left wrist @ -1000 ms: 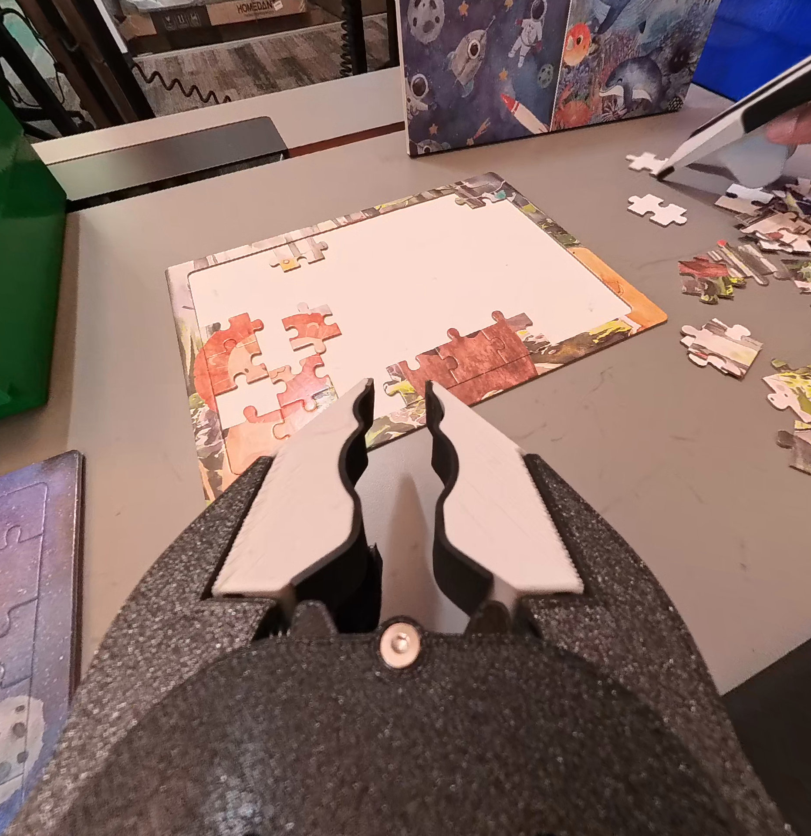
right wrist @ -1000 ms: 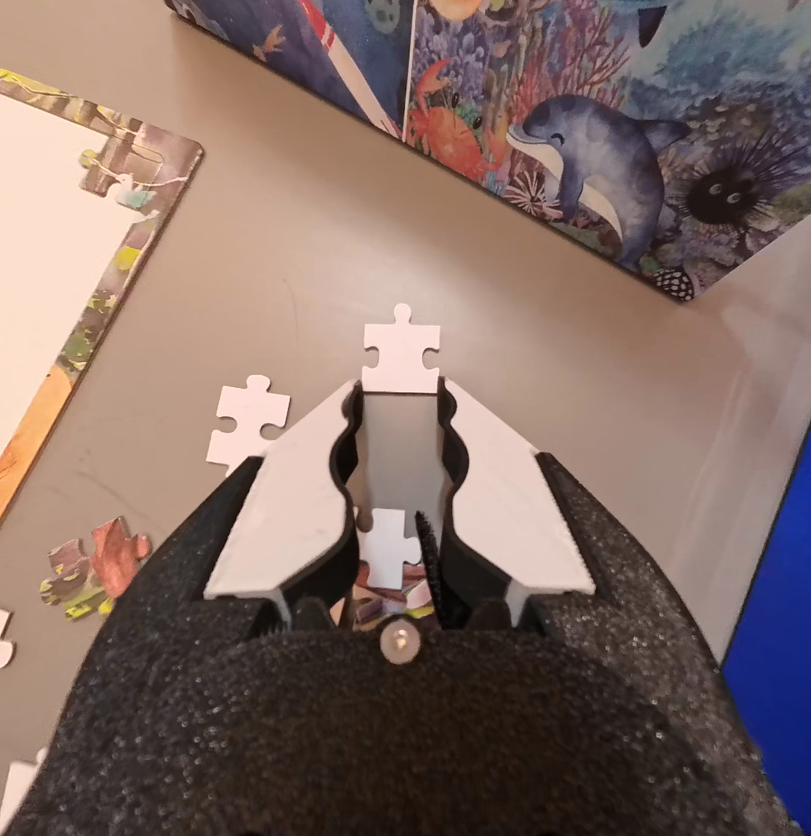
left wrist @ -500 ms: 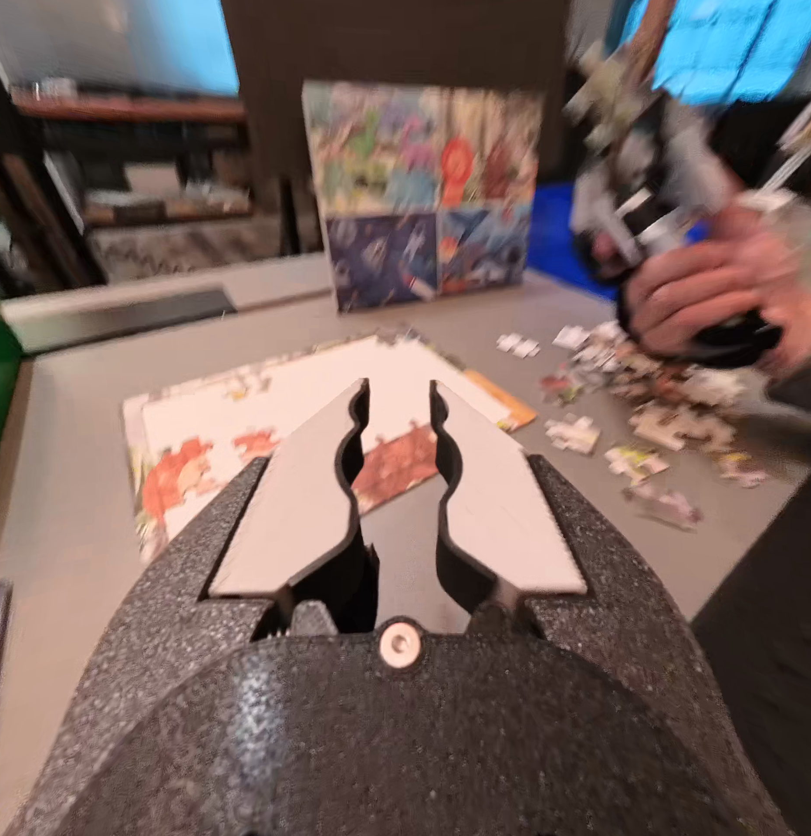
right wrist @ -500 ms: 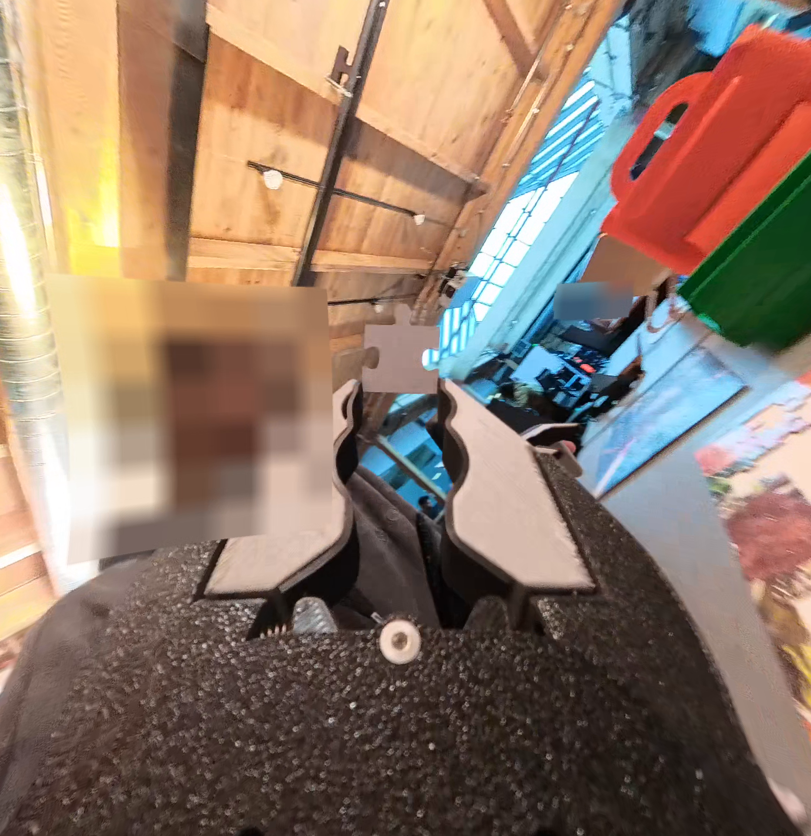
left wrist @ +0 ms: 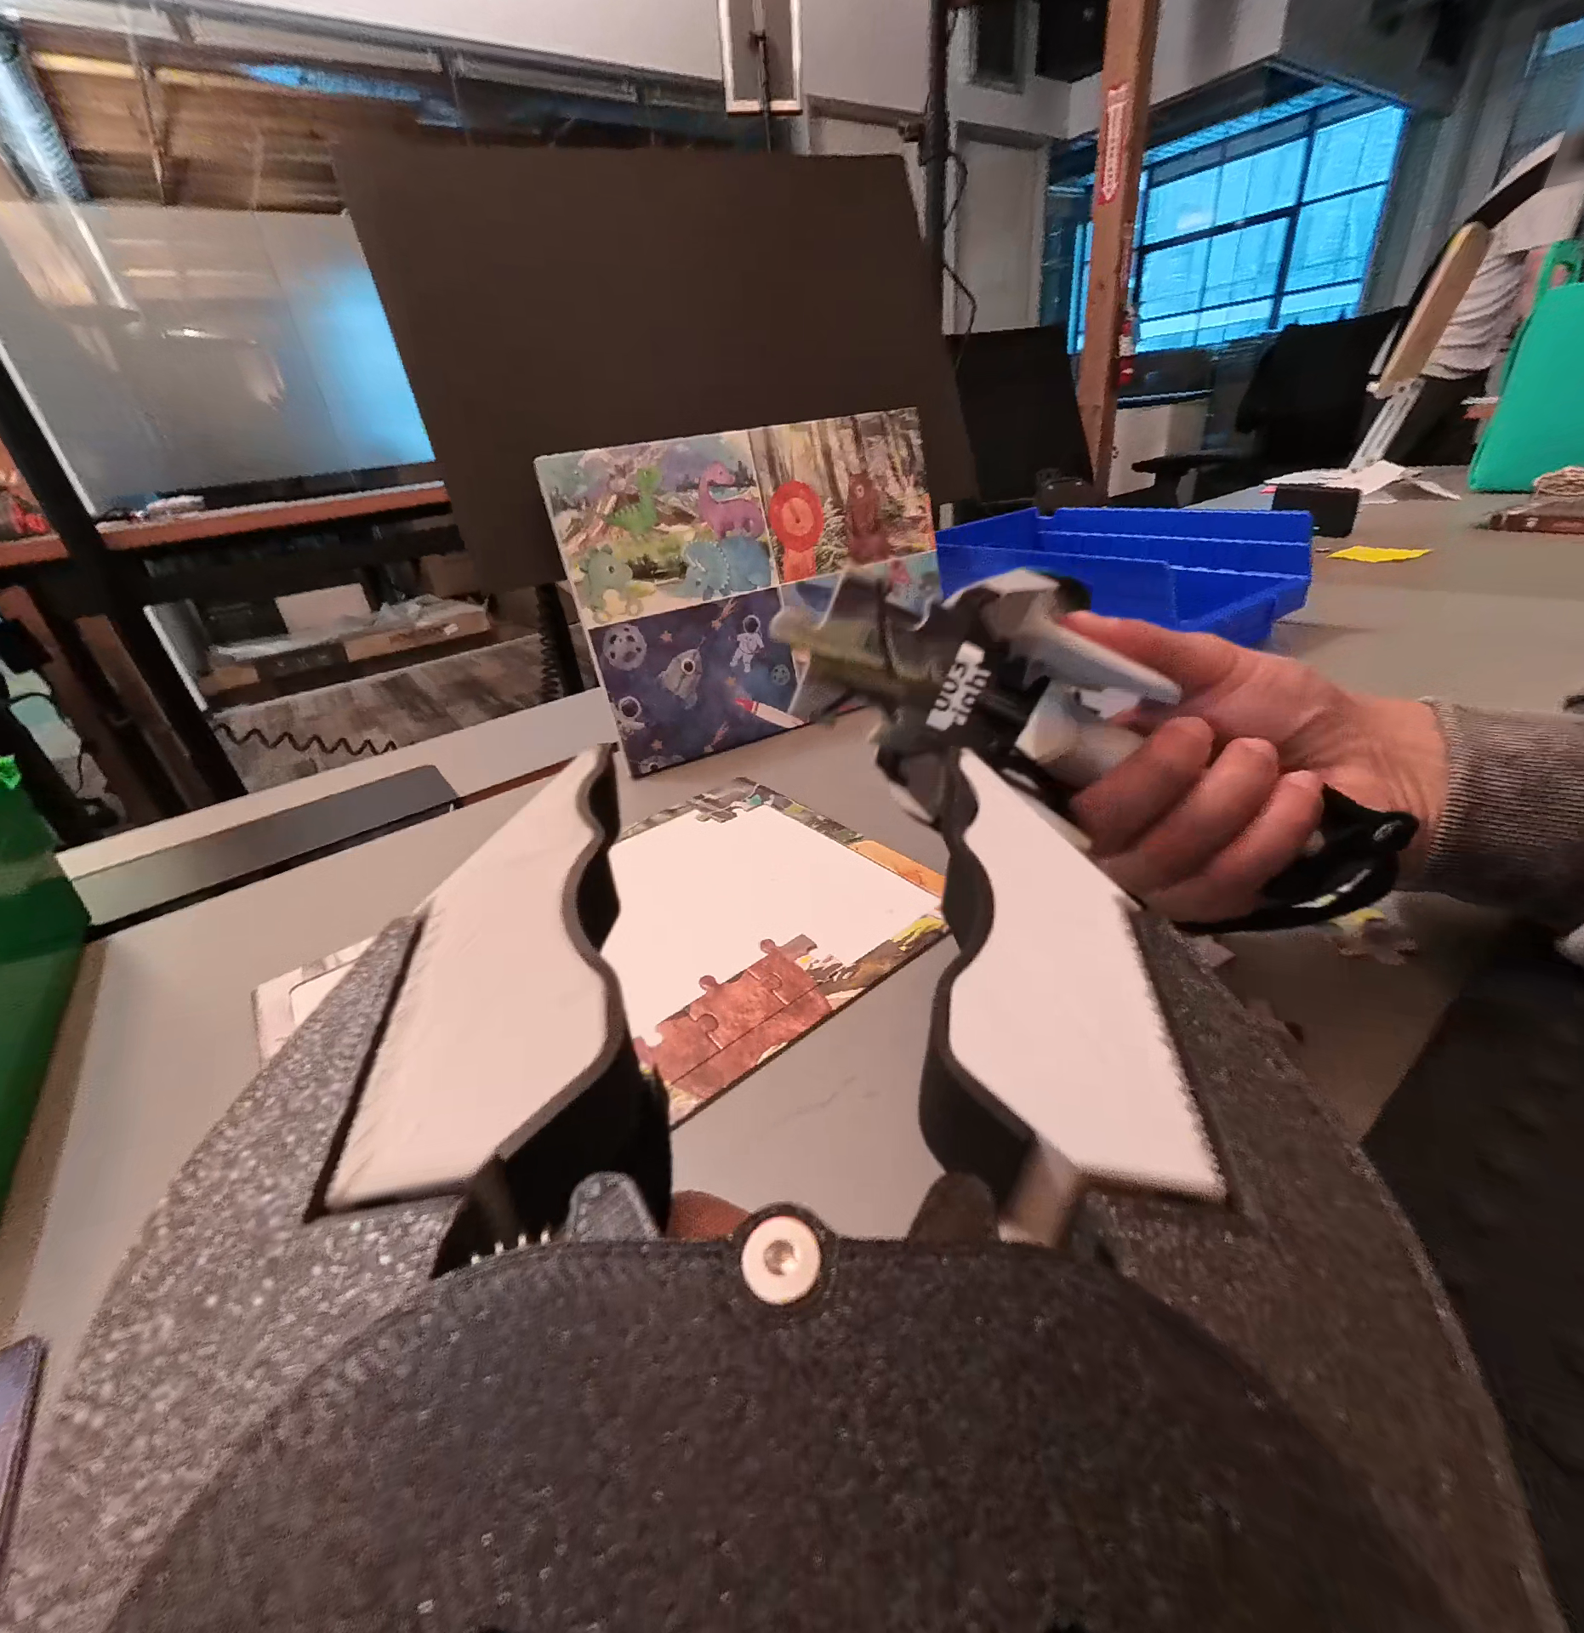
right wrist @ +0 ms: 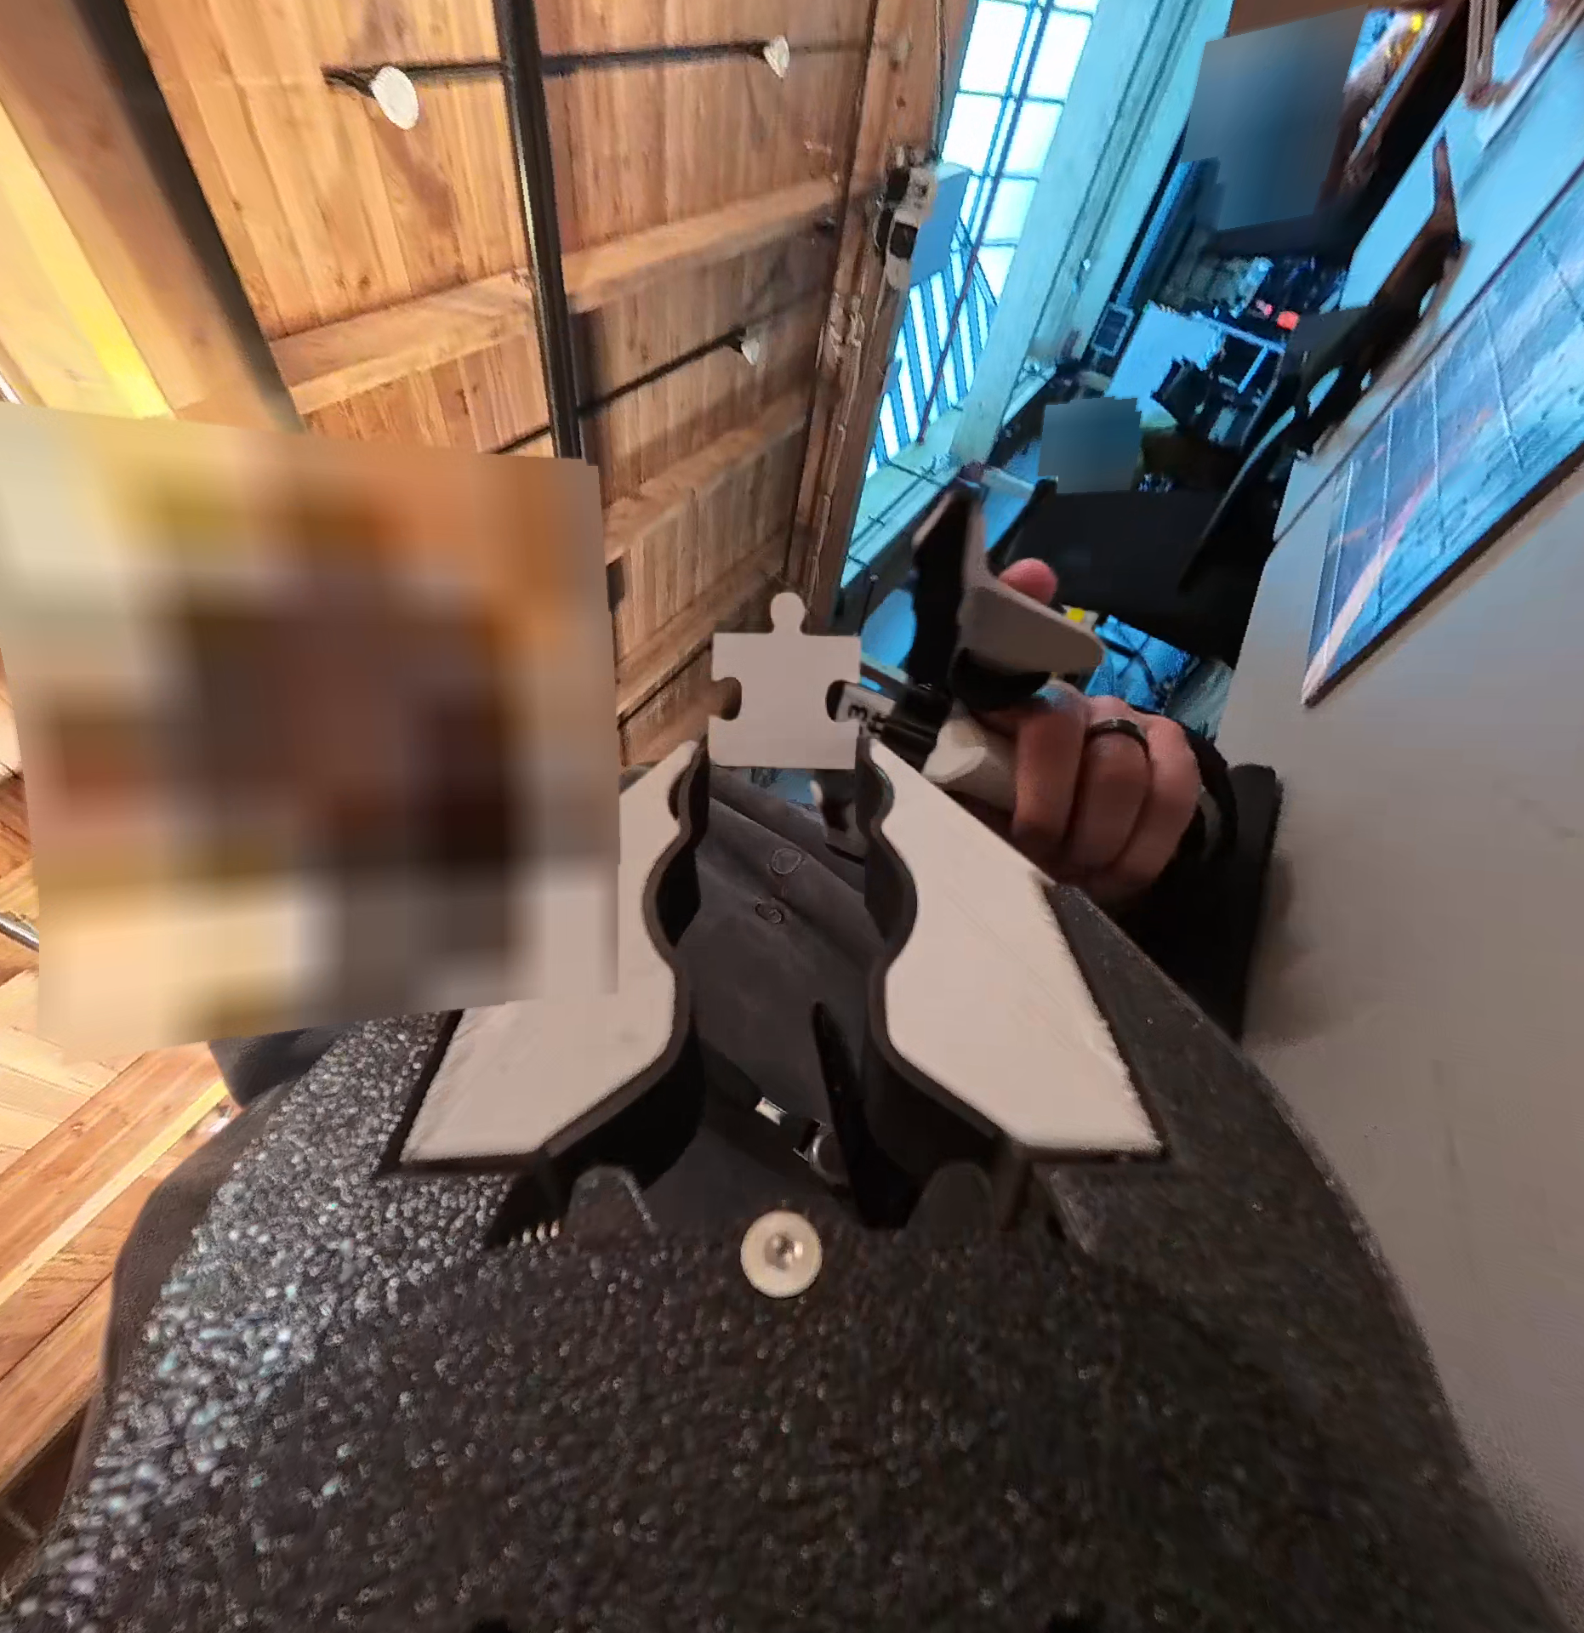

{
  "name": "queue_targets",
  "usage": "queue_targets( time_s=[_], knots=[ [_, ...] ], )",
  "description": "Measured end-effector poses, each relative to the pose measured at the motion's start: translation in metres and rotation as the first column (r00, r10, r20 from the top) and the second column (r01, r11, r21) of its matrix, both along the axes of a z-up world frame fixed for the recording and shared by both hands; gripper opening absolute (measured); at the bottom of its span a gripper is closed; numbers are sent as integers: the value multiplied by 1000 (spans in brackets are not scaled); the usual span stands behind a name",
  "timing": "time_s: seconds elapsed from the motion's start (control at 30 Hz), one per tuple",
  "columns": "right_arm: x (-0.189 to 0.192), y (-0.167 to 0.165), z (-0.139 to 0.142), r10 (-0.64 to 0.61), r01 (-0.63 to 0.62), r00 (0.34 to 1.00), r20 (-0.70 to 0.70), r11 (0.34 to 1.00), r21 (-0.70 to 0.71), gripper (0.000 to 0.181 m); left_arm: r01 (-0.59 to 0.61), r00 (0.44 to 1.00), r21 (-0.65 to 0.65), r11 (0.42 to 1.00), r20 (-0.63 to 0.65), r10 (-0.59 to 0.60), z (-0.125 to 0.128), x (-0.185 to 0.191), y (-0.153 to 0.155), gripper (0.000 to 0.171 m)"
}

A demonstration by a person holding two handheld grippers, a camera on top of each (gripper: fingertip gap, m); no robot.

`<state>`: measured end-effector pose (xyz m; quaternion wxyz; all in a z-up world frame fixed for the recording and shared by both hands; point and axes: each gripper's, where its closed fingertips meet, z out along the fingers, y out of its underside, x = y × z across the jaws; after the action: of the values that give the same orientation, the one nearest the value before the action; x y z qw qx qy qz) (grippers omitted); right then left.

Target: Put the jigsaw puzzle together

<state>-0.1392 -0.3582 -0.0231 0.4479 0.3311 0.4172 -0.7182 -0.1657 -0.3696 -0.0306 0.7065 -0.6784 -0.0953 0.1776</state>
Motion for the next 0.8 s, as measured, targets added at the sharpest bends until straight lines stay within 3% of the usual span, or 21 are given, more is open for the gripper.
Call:
queue_targets(
  time_s=[0.03,0.2,0.37,0.47,0.57,0.67,0.8],
  knots=[
    [1,-4,-3,10,-10,1000,6,1000,12,32,15,1000,2,1000,-10,-15,1,3,0,70],
    [3,-15,-13,35,-36,999,24,998,47,33,30,999,-23,999,-34,-31,-3,9,4,63],
    [5,-22,-19,42,-45,999,29,995,89,33,37,997,-72,997,-70,-43,-10,13,8,44],
    [0,-16,-28,3,-6,1000,18,984,176,38,20,998,-108,994,-62,-26,-16,9,9,44],
    [-11,7,-33,-124,136,991,-58,942,305,41,-7,999,-124,992,-39,2,-20,2,7,44],
    [-26,42,-40,-288,341,940,-184,821,458,41,-11,999,-135,991,31,16,-27,-6,7,44],
    [-57,101,-64,-481,613,781,-398,472,634,36,-31,991,-166,986,120,51,-40,-19,5,44]
  ],
)
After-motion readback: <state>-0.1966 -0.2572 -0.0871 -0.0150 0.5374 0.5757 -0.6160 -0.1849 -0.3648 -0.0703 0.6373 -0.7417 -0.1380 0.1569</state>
